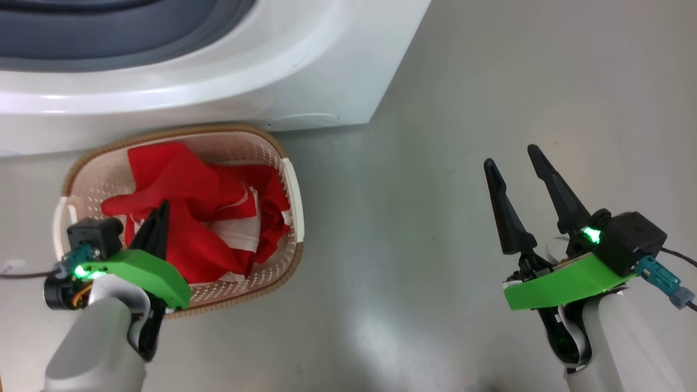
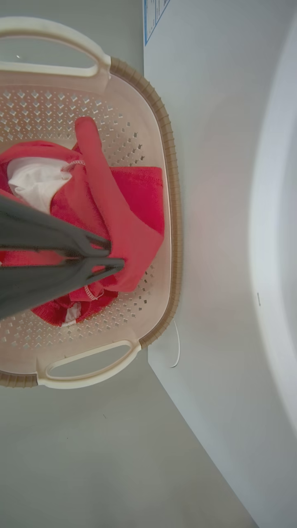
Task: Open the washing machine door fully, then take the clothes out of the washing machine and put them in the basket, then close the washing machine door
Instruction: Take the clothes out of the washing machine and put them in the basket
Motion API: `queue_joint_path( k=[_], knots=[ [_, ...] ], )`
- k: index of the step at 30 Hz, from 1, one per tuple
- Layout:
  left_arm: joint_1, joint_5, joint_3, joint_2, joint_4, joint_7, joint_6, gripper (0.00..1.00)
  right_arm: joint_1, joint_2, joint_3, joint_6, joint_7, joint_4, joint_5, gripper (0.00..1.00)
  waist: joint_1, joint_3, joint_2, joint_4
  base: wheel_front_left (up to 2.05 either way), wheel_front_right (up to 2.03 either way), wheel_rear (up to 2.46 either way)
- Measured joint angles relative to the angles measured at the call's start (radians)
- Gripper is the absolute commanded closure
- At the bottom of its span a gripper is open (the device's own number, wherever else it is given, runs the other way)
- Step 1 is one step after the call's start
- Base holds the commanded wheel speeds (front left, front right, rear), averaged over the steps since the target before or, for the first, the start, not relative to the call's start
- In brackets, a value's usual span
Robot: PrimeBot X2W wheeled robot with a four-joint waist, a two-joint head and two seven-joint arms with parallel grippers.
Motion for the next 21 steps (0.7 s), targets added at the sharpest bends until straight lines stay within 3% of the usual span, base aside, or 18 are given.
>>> queue_joint_path(
  k=[8, 14, 17, 18, 19, 20, 21],
  knots=[
    [-0.095, -0.094, -0.124, 0.02, 0.157, 0.0, 0.0, 1.0, -0.031, 0.012, 0.008, 0.0, 0.0, -0.005, -0.004, 0.0, 0.0, 0.061, 0.0, -0.024, 0.0, 0.0, 0.0],
    [-0.136, -0.153, -0.178, 0.032, 0.2, 0.0, 0.0, 0.98, -0.031, 0.014, 0.009, 0.0, 0.0, -0.006, -0.026, 0.0, 0.0, 0.072, 0.0, -0.039, 0.0, 0.0, 0.0],
    [-0.14, -0.171, -0.193, 0.039, 0.206, 0.0, 0.0, 0.73, -0.031, 0.015, 0.008, 0.0, 0.0, -0.006, -0.026, 0.0, 0.0, 0.067, 0.0, -0.041, 0.0, 0.0, 0.0],
    [-0.14, -0.182, -0.197, 0.041, 0.209, 0.0, 0.0, 0.58, -0.031, 0.015, 0.008, 0.0, 0.0, -0.006, -0.026, 0.0, 0.0, 0.065, 0.0, -0.041, 0.0, 0.0, 0.0],
    [-0.14, -0.191, -0.202, 0.043, 0.212, 0.0, 0.0, 0.36, -0.031, 0.015, 0.008, 0.0, 0.0, -0.006, -0.026, 0.0, 0.0, 0.062, 0.0, -0.041, 0.0, 0.0, 0.0],
    [-0.14, -0.198, -0.204, 0.044, 0.212, 0.0, 0.0, 0.04, -0.031, 0.015, 0.008, 0.0, 0.0, -0.006, -0.026, 0.0, 0.0, 0.059, 0.0, -0.04, 0.0, 0.0, 0.0],
    [-0.14, -0.206, -0.205, 0.045, 0.212, 0.0, 0.0, 0.0, -0.031, 0.015, 0.008, 0.0, 0.0, -0.006, -0.026, 0.0, 0.0, 0.057, 0.0, -0.039, 0.0, 0.0, 0.0]
  ],
)
